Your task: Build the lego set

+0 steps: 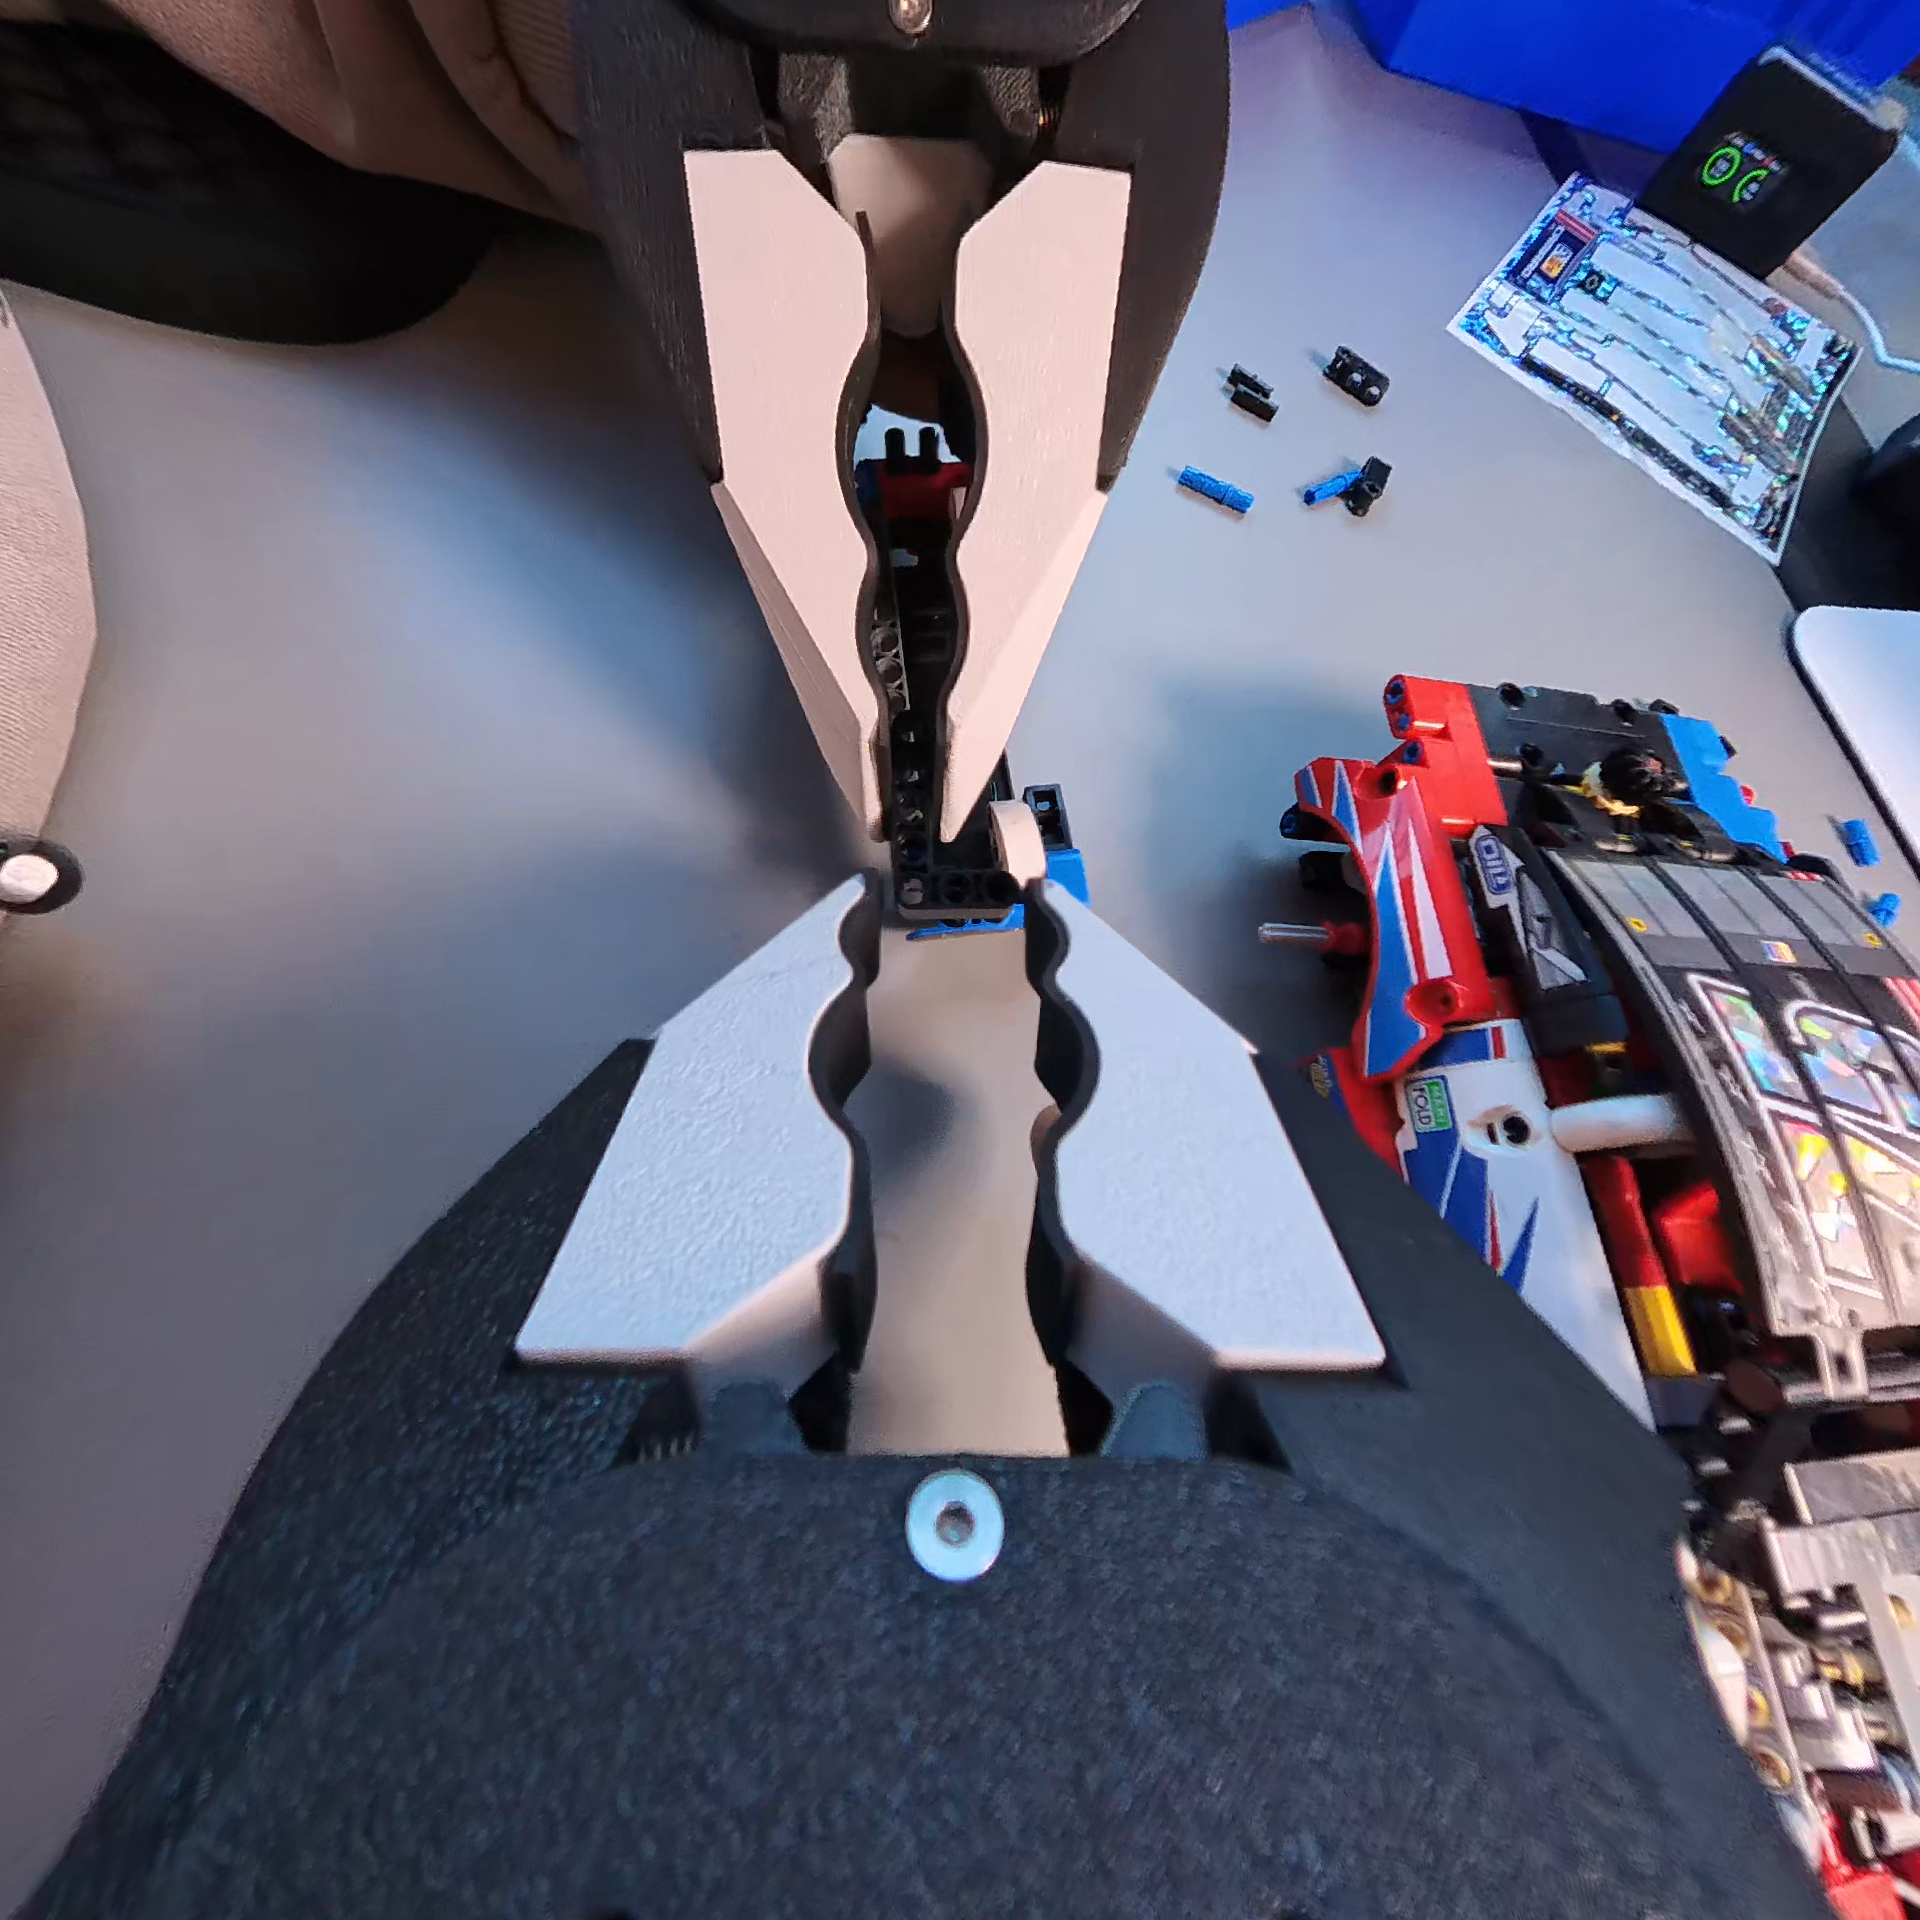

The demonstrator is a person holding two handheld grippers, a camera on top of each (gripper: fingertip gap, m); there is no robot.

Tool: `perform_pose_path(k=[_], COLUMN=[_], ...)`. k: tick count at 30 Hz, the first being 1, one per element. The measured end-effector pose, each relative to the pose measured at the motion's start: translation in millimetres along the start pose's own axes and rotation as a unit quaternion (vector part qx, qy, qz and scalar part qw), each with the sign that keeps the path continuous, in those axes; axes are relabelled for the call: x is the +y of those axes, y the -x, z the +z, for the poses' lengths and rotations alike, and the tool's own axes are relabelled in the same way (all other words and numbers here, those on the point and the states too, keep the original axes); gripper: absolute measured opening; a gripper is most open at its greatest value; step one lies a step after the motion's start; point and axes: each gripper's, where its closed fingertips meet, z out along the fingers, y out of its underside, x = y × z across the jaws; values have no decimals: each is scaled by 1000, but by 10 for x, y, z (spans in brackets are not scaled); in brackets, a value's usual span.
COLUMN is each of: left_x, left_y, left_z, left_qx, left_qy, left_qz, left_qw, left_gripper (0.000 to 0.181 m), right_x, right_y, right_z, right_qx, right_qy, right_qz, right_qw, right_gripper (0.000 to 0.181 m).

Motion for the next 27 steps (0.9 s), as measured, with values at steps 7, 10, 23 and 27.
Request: perform_pose_path(k=[7,10,23,27], left_x=[-2,17,234,237], left_y=[50,177,137,139], left_z=[-4,-73,75,76], left_qx=[-14,-43,14,9], left_qy=[-1,17,45,44], left_qz=[-3,-8,-30,-26], left_qw=[1000,999,998,999], left_gripper=[7,50,43,42], right_x=[9,-4,-34,-28], right_y=[-26,-24,-10,-5], right_z=[26,39,73,76], right_qx=[-13,-24,-52,-52], right_qy=[4,4,-5,3], right_qz=[-3,-6,-6,-6], right_qw=[1000,1000,999,999], right_gripper=[21,21,21,22])
